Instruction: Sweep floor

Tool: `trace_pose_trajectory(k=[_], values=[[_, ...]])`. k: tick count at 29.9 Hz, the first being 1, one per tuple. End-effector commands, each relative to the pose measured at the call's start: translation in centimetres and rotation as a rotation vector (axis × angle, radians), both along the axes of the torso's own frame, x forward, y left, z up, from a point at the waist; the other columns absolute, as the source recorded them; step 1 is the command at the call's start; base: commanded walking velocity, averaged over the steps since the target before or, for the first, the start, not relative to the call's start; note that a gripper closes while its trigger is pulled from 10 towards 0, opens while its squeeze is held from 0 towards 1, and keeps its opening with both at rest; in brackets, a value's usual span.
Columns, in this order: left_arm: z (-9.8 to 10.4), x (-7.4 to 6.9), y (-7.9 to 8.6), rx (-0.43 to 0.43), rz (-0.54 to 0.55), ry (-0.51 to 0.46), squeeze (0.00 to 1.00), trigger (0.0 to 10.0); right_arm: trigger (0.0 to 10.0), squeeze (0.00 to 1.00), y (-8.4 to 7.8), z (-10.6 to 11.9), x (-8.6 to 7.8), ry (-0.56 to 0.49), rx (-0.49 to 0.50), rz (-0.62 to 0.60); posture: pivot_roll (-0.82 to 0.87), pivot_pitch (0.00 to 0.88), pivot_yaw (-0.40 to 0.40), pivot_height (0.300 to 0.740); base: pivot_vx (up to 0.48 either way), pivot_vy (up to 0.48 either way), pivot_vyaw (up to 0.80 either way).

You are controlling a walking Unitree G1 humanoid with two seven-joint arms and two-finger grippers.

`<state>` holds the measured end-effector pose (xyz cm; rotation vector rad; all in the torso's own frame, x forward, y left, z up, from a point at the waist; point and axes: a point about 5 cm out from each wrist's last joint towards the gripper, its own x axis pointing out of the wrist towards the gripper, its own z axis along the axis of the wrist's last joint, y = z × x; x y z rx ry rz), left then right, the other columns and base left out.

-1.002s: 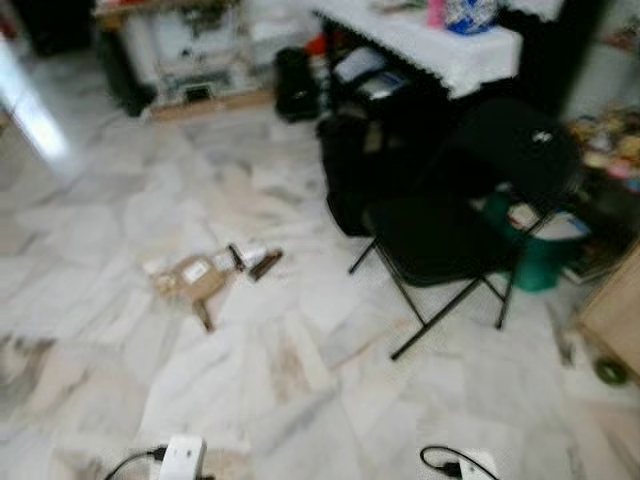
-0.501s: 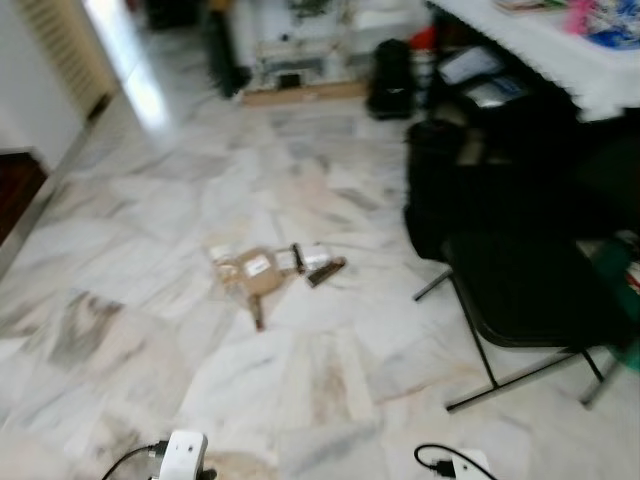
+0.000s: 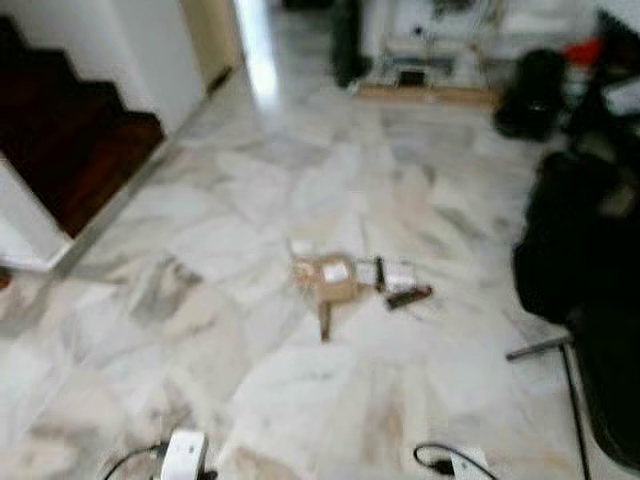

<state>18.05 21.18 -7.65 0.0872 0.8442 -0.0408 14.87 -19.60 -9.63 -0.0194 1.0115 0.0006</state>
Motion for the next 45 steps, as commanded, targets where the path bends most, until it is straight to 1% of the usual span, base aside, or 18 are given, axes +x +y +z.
trace_pose_trajectory(k=[1, 7, 11, 15, 20, 27, 37, 45], values=[[-0.58, -1.24, 0.36, -0.012, 0.032, 0.047, 0.0, 10.0, 10.0, 0.0, 1.13, -0.02, 0.29, -0.006, 0.032, 0.025, 0.01, 0.078, 0.022, 0.74, 0.296, 0.0, 0.8], [-0.59, -1.3, 0.46, -0.009, 0.033, 0.049, 0.0, 10.0, 10.0, 0.0, 1.05, 0.03, 0.4, -0.009, 0.035, 0.011, 0.01, 0.077, 0.022, 0.74, 0.296, 0.0, 0.7], [-0.58, -1.3, 0.48, -0.009, 0.033, 0.049, 0.0, 10.0, 10.0, 0.0, 0.84, -0.03, 0.25, -0.003, 0.038, -0.021, 0.01, 0.076, 0.022, 0.74, 0.293, 0.0, 0.0], [-0.56, -1.29, 0.5, -0.013, 0.03, 0.046, 0.0, 10.0, 10.0, 0.0, 0.74, 0.04, 0.33, -0.017, 0.048, -0.046, 0.01, 0.076, 0.024, 0.74, 0.292, 0.0, 0.0], [-0.57, -1.31, 0.5, -0.016, 0.027, 0.047, 0.0, 10.0, 10.0, 0.0, 0.7, 0.0, 0.26, -0.01, 0.041, -0.047, 0.01, 0.071, 0.027, 0.74, 0.292, 0.0, 0.0], [-0.58, -1.35, 0.31, -0.046, 0.003, 0.048, 0.0, 10.0, 10.0, 0.0, 0.39, -0.09, 0.01, 0.006, 0.019, -0.054, 0.02, 0.066, 0.032, 0.74, 0.079, 0.0, -0.8], [-0.62, -1.42, 0.36, -0.044, -0.009, 0.056, 0.0, 10.0, 10.0, 0.0, 0.5, -0.18, -0.12, 0.012, 0.004, -0.068, 0.02, 0.048, 0.042, 0.74, 0.0, 0.0, -0.8], [-0.68, -1.65, 0.54, -0.046, -0.009, 0.064, 0.0, 10.0, 10.0, 0.0, 0.57, -0.17, -0.06, 0.01, -0.007, -0.076, 0.02, 0.057, 0.044, 0.74, 0.0, 0.0, -0.8]])
